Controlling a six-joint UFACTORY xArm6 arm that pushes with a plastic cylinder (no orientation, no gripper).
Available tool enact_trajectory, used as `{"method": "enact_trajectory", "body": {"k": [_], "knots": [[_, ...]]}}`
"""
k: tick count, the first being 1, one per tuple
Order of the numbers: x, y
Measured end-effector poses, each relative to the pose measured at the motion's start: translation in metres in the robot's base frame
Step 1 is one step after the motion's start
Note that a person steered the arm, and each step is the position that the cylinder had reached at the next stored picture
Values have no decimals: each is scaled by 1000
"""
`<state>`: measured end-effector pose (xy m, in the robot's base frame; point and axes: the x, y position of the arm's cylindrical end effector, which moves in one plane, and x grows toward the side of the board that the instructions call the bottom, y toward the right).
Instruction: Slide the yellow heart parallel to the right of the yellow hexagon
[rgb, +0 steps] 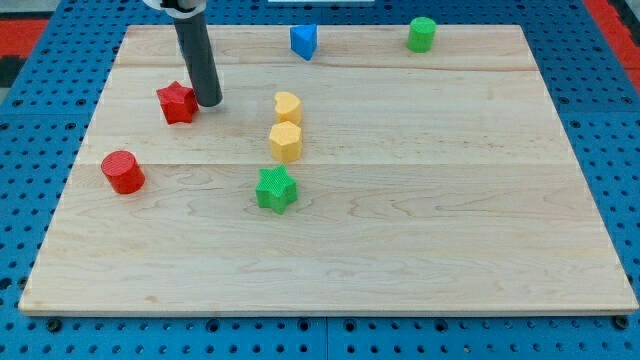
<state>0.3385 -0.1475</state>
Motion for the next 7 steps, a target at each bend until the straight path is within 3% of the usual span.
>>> {"method": "enact_trajectory", "body": {"k": [1,2,5,7], "knots": [[2,-31],[8,-16],[12,273],[4,159]]}}
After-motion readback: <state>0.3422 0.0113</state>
